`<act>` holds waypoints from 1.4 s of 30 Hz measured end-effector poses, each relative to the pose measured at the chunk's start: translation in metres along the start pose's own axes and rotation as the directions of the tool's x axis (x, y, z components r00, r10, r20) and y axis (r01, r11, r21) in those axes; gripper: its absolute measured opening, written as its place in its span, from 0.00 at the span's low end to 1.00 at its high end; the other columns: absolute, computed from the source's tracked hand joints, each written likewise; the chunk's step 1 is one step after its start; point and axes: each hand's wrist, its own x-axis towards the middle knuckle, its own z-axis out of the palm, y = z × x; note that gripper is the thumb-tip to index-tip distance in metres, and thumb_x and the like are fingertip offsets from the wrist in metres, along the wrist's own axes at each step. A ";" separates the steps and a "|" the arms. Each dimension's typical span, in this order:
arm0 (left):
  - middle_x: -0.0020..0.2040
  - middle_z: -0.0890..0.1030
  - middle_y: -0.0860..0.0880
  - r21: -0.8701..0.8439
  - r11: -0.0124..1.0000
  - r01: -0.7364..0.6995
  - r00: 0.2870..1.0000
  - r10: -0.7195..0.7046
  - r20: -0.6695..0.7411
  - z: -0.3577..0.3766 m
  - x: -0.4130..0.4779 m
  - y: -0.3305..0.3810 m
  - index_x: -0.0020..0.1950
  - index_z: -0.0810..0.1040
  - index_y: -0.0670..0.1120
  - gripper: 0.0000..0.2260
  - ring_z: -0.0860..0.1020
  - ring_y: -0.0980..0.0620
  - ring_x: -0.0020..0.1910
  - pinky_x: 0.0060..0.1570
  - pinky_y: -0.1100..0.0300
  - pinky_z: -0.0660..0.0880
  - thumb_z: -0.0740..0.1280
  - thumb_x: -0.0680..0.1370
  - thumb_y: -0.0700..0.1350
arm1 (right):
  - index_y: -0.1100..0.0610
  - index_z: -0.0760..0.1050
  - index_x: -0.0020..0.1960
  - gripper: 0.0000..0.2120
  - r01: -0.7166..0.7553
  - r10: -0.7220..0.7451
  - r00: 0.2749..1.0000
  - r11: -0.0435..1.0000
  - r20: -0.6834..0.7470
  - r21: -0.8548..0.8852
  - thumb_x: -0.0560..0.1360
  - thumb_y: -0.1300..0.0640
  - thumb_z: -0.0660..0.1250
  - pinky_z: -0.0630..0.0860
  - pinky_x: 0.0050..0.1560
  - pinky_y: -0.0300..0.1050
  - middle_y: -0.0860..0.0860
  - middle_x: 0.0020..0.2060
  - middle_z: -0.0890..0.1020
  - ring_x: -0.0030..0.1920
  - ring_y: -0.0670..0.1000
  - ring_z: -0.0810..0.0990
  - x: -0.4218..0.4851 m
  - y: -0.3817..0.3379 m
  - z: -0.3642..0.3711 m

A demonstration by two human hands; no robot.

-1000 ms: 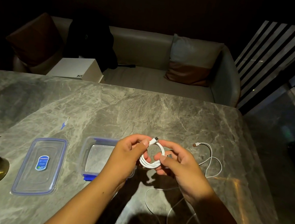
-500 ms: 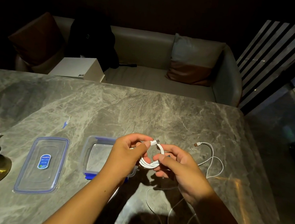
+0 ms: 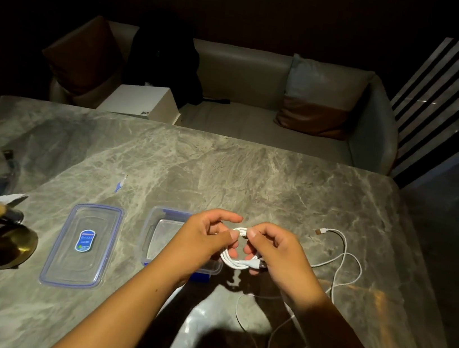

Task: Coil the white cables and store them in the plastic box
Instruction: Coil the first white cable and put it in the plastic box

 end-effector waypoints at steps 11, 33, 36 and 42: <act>0.44 0.84 0.35 -0.192 0.966 0.175 0.956 -0.213 -0.203 -0.054 -0.006 -0.039 0.53 0.81 0.37 0.06 0.82 0.44 0.38 0.44 0.52 0.82 0.68 0.77 0.34 | 0.65 0.81 0.45 0.09 -0.102 0.102 0.993 0.995 0.064 0.003 0.78 0.59 0.68 0.77 0.31 0.40 0.56 0.34 0.82 0.31 0.47 0.79 0.053 0.015 0.055; 0.38 0.82 0.47 0.092 0.923 0.374 0.687 -0.209 -0.696 -0.082 0.054 -0.105 0.40 0.77 0.50 0.09 0.82 0.44 0.38 0.44 0.50 0.81 0.69 0.74 0.36 | 0.60 0.75 0.43 0.06 -0.472 0.474 0.881 0.878 -0.006 0.082 0.78 0.61 0.69 0.83 0.39 0.49 0.59 0.39 0.82 0.36 0.56 0.82 0.130 0.106 0.124; 0.37 0.83 0.41 -0.119 0.926 0.359 0.591 -0.324 -0.739 -0.077 0.060 -0.116 0.43 0.78 0.44 0.05 0.81 0.44 0.32 0.40 0.49 0.82 0.69 0.75 0.35 | 0.59 0.76 0.41 0.07 -0.465 0.472 0.880 0.878 -0.049 0.113 0.77 0.61 0.70 0.84 0.48 0.59 0.62 0.41 0.83 0.41 0.61 0.83 0.134 0.118 0.132; 0.34 0.82 0.41 -0.285 0.897 0.338 0.533 -0.432 -0.728 -0.078 0.076 -0.126 0.40 0.80 0.43 0.07 0.81 0.43 0.33 0.43 0.45 0.83 0.68 0.74 0.33 | 0.66 0.77 0.50 0.08 -0.429 0.430 0.899 0.903 -0.080 0.030 0.77 0.60 0.69 0.84 0.43 0.56 0.61 0.41 0.83 0.35 0.57 0.83 0.141 0.133 0.132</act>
